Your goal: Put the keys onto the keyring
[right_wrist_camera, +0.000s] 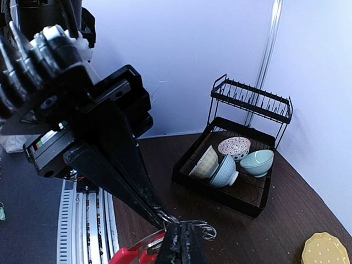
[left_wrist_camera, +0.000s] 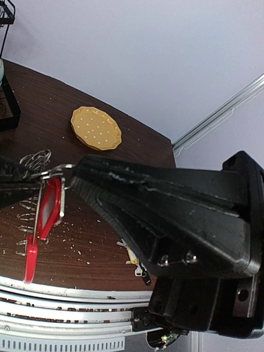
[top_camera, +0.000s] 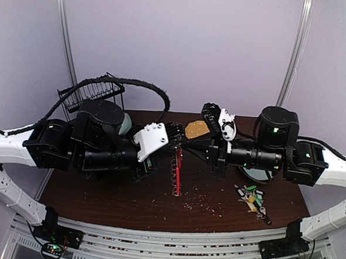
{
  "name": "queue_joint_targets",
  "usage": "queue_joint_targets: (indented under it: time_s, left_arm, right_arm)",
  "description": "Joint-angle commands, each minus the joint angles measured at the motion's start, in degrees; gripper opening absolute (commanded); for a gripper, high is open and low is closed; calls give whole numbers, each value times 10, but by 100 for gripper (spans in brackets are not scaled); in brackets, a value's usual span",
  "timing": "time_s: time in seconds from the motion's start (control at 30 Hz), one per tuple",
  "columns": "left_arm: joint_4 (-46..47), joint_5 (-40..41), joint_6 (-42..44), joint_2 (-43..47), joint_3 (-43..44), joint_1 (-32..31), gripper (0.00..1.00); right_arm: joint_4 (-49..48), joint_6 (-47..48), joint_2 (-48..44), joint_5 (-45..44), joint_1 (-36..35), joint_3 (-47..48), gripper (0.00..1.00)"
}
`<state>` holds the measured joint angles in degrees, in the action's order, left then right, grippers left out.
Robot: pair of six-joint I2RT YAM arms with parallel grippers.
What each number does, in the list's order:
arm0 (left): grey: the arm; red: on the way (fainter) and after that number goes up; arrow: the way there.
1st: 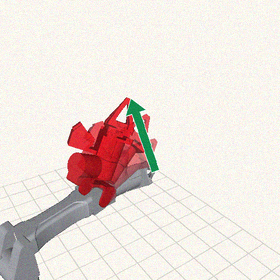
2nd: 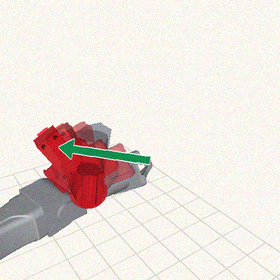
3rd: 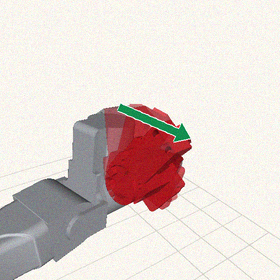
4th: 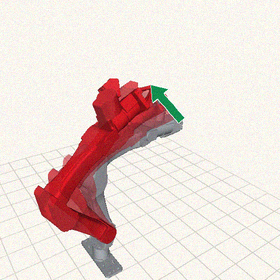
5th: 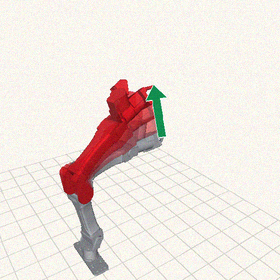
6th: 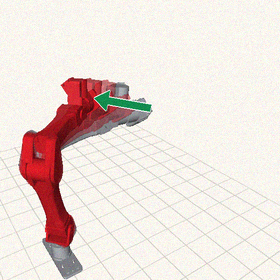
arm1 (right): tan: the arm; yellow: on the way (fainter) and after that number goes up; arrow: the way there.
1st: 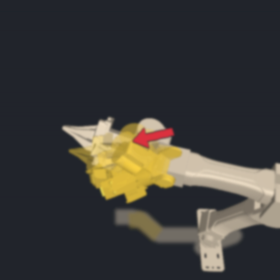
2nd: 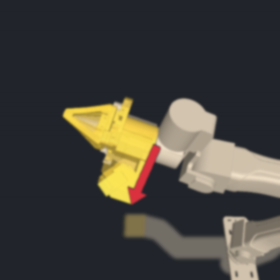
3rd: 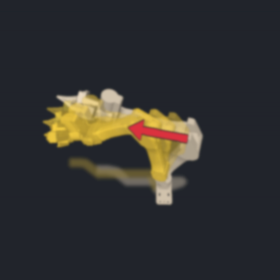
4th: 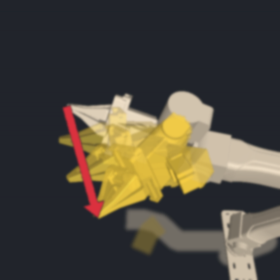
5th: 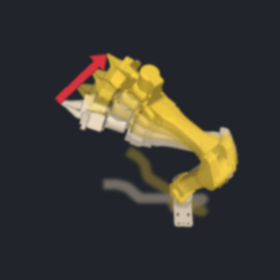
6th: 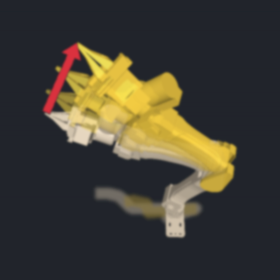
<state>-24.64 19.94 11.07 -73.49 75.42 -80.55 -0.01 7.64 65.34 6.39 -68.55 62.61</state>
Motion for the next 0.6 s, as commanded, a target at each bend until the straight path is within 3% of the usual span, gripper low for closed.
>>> queue_joint_targets:
  time_s: [0.0,0.2,0.33,0.57]
  left_arm:
    - [48,-18,11,20,-6,-2,0]
    - [52,-10,11,20,-6,-2,0]
    - [66,-11,14,30,-15,-2,0]
    - [237,-57,79,111,-143,-2,0]
  right_arm:
    - [-15,-3,-10,-51,0,-9,0]
    - [-16,4,-14,-14,0,-12,0]
    - [-15,2,-16,-36,1,-15,0]
    - [-13,2,9,30,2,-4,0]
